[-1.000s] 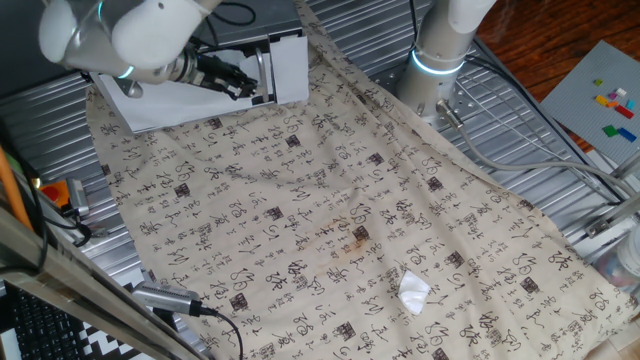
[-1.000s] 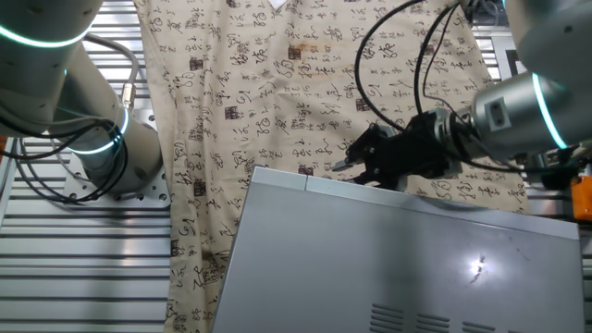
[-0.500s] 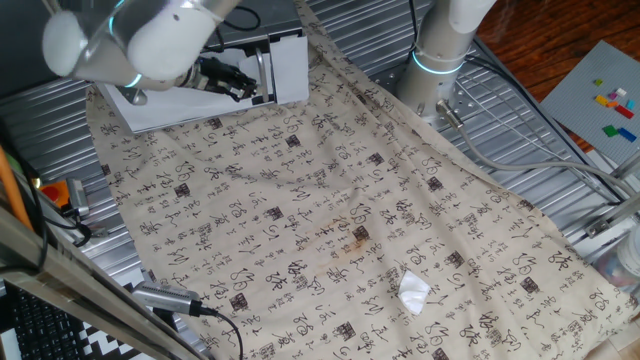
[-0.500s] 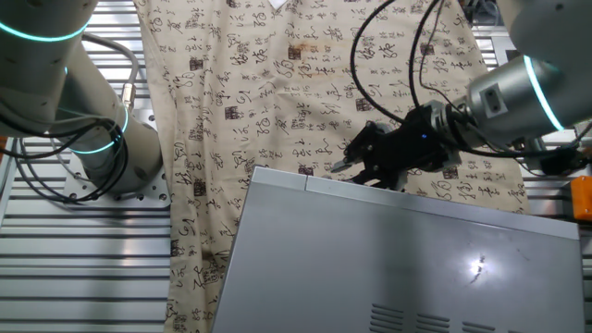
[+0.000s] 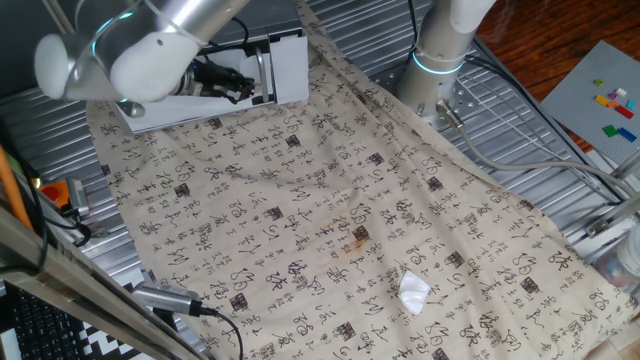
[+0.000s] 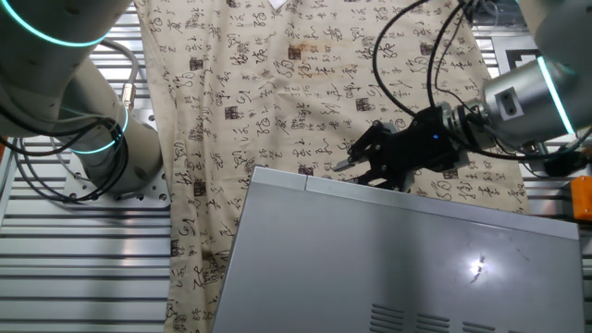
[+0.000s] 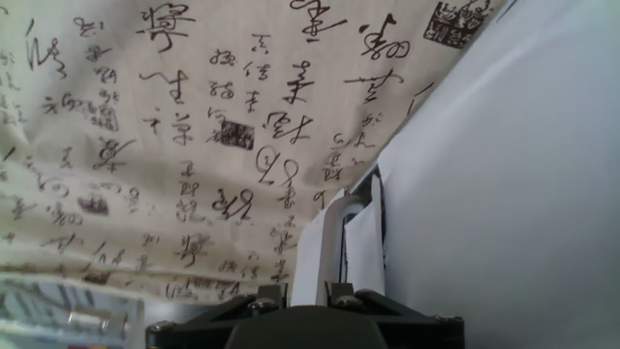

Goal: Open the microwave door

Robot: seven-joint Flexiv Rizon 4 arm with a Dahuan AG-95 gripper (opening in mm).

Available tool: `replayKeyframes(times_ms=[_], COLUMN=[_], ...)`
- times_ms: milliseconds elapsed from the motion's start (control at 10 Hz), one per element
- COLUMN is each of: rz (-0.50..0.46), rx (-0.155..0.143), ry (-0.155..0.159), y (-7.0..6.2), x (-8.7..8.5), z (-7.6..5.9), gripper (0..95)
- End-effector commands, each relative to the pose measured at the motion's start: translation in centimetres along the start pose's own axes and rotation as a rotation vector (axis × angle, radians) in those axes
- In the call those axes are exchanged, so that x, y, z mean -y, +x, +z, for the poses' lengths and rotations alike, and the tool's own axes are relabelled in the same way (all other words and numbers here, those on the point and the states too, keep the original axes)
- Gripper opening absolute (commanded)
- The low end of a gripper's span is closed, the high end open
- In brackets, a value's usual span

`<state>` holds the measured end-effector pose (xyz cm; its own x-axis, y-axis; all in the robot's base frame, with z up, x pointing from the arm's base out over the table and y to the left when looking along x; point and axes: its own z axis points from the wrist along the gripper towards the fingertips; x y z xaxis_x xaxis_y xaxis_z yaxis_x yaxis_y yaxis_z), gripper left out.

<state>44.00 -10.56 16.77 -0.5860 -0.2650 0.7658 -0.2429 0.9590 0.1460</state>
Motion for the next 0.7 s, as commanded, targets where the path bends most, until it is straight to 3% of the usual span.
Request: replayKeyframes(times_ms=[100,700], rz=[-0.014,-0.025], rx=[-0.009,-0.015], ry=[0.018,0.052], y=[0.22,0.52], x=[-0.07,0.10], z=[0.36,0.44], gripper=[19.0,19.0])
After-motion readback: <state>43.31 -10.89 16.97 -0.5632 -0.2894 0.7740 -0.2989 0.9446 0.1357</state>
